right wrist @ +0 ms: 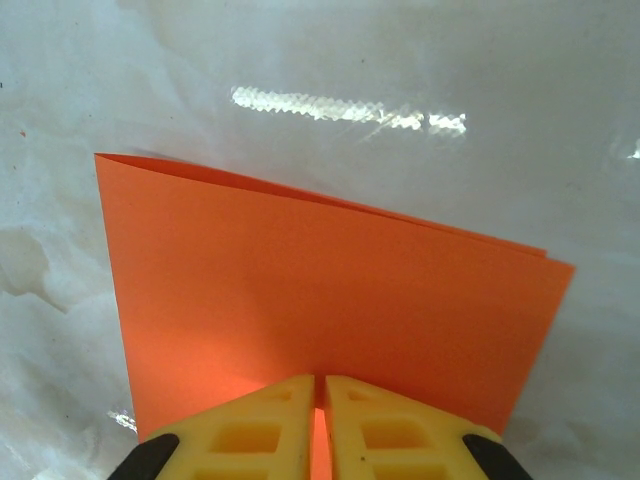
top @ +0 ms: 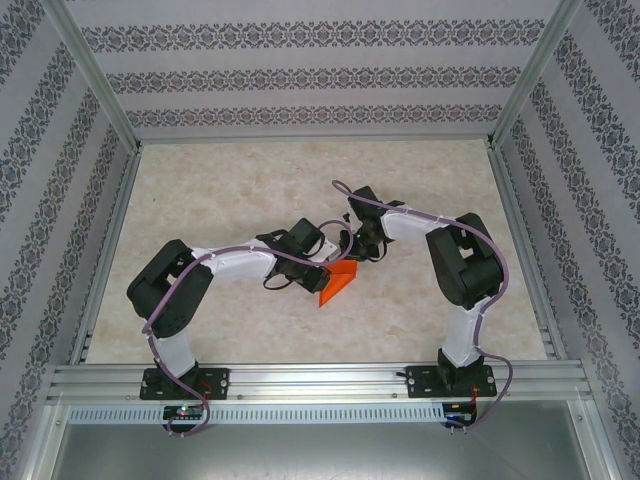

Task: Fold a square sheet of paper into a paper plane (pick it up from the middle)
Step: Third fold the triangle at the center of the table.

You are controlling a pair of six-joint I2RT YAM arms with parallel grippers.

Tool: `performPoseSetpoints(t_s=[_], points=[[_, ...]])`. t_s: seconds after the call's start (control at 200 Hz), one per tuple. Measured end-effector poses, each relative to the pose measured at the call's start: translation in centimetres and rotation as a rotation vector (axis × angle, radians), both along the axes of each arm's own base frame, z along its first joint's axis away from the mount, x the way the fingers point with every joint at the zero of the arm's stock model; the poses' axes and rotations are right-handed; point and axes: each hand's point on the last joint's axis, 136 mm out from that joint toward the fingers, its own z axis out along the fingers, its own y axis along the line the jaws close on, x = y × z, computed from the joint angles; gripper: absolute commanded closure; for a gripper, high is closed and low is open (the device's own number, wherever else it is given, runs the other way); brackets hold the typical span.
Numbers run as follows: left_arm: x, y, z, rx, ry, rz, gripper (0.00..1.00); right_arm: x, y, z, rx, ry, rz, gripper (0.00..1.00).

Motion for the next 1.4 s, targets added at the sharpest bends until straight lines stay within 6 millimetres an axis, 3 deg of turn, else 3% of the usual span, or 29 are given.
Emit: performPoseSetpoints(t_s=[1.399], points=[[1.0, 1.0, -1.4, 0.053, -0.017, 0.036, 1.0, 0.0, 0.3, 0.0, 0.006, -0.001, -0.003, 0.88]])
